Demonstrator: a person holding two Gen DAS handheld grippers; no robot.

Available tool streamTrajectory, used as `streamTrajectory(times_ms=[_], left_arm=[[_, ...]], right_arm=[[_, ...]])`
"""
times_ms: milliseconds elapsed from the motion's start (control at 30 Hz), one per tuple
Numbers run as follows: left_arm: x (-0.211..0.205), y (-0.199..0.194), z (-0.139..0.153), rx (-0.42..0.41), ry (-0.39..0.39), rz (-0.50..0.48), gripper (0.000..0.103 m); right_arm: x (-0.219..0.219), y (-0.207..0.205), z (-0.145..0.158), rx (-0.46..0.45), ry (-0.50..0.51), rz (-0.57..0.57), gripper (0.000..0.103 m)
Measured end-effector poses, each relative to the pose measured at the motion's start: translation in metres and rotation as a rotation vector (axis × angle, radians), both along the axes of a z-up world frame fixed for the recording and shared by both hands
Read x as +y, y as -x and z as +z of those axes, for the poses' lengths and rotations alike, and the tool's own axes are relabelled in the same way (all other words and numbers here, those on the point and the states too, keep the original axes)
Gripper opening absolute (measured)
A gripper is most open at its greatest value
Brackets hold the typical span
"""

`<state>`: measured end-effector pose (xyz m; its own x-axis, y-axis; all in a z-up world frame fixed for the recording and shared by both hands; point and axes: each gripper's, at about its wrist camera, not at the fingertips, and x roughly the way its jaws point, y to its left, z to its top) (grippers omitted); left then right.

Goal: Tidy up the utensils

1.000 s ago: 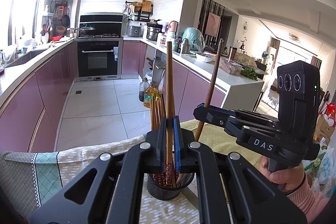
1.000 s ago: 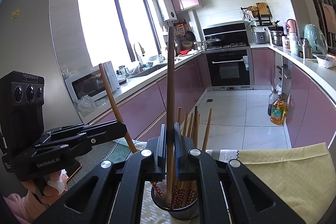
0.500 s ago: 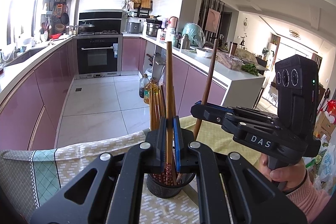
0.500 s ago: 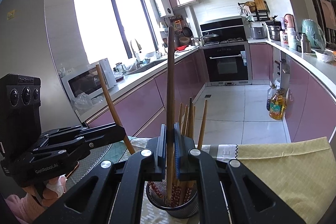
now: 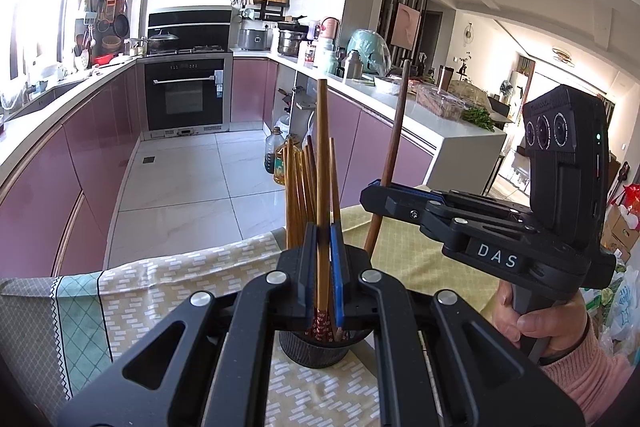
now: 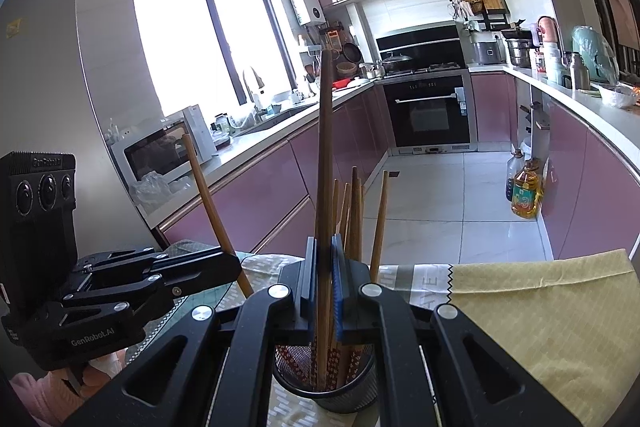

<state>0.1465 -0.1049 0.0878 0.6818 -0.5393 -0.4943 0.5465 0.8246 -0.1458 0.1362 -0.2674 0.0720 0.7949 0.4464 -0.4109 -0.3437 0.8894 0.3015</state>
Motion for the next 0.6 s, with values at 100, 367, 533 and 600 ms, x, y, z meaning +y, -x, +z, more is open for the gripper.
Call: streamTrajectory(times_ms=[100, 367, 533, 600], left_arm=[[0.000, -0.003, -0.003, 0.010, -0.004, 0.001, 0.007], [0.000, -0.010, -0.012, 0.029, -0.012, 0.003, 0.007], [0.000, -0.013, -0.019, 0.038, -0.016, 0.005, 0.007], [0.000, -0.013, -0.020, 0.042, -0.017, 0.006, 0.007]], right_arm=[[0.001, -0.001, -0.002, 0.006, 0.001, -0.001, 0.006], [0.003, -0.004, -0.009, 0.023, 0.004, -0.008, 0.006], [0.004, -0.004, -0.012, 0.030, 0.011, -0.008, 0.006], [0.005, -0.004, -0.013, 0.032, 0.013, -0.007, 0.006]])
